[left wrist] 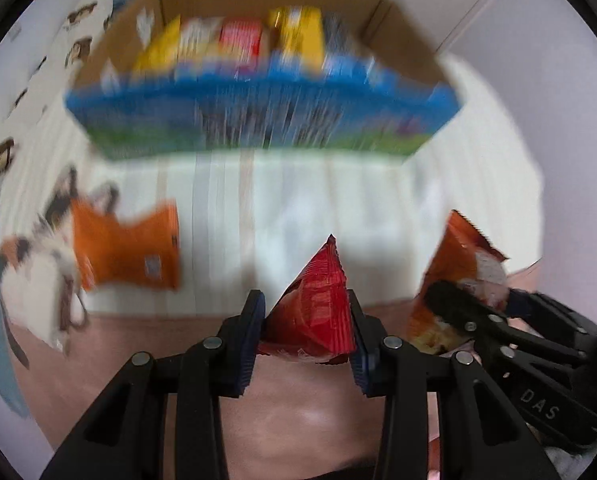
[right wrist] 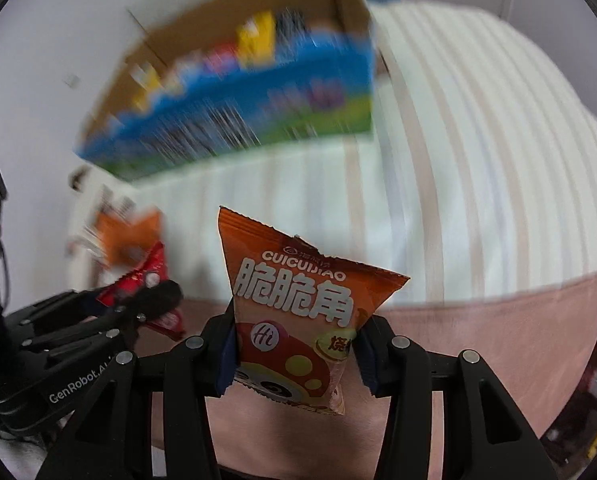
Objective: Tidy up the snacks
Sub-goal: 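Carry both packets into the cardboard box and open both tools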
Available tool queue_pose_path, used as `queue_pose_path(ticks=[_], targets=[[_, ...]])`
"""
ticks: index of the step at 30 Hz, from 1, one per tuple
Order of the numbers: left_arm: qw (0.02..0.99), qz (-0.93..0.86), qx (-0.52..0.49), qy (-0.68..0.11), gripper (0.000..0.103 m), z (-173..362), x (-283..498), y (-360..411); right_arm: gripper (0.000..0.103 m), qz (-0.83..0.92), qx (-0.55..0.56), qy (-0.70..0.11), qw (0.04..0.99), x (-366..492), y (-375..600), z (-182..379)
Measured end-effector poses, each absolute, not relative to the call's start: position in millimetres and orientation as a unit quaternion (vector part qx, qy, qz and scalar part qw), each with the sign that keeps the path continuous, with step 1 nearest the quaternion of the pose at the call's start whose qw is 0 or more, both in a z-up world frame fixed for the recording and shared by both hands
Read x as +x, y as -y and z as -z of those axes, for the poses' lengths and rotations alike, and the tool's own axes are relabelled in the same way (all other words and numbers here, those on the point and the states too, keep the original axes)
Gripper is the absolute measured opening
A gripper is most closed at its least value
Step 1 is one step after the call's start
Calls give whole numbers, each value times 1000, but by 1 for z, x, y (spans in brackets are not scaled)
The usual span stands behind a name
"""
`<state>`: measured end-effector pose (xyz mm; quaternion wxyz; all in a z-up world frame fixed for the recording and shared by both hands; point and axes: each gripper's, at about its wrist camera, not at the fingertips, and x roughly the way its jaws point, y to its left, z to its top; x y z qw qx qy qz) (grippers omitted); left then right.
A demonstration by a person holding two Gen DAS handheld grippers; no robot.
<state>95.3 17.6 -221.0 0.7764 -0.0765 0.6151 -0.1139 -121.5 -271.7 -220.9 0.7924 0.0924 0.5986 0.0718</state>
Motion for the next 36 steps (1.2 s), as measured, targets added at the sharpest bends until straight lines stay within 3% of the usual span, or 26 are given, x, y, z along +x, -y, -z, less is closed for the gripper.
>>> queue_pose_path(ticks=[5, 10, 18, 27, 28, 29, 30, 31, 32, 33, 36], targets=[[801, 132, -97, -576, 36, 153, 149, -25, 51, -108, 119, -543, 824, -69, 273, 137], [814, 120, -81, -562, 36, 126, 215, -20, 51, -101, 91, -519, 844, -1, 268, 101], [780, 86, -59, -617, 36, 172, 309, -30, 51, -76, 86, -560, 820, 94, 272, 122], [719, 83, -80, -685, 37, 238, 332, -33, 51, -86, 63, -593, 798, 151, 255, 161], [715, 83, -88, -688, 39, 243, 334, -35, 51, -86, 57, -597, 796, 158, 254, 164], [712, 79, -93, -691, 51, 248, 336, -37, 52, -82, 49, -605, 791, 166, 253, 167], [710, 75, -98, -693, 70, 251, 337, -39, 54, -67, 42, -612, 787, 173, 255, 171], [710, 73, -99, -693, 81, 252, 339, -40, 66, -60, 35, -616, 784, 178, 255, 173], [715, 68, -94, -689, 92, 252, 340, -41, 89, -56, 28, -620, 782, 183, 256, 176], [718, 65, -92, -687, 92, 250, 341, -41, 96, -51, 24, -622, 781, 186, 257, 177], [727, 65, -89, -678, 94, 244, 342, -40, 97, -45, 26, -621, 782, 188, 263, 179]])
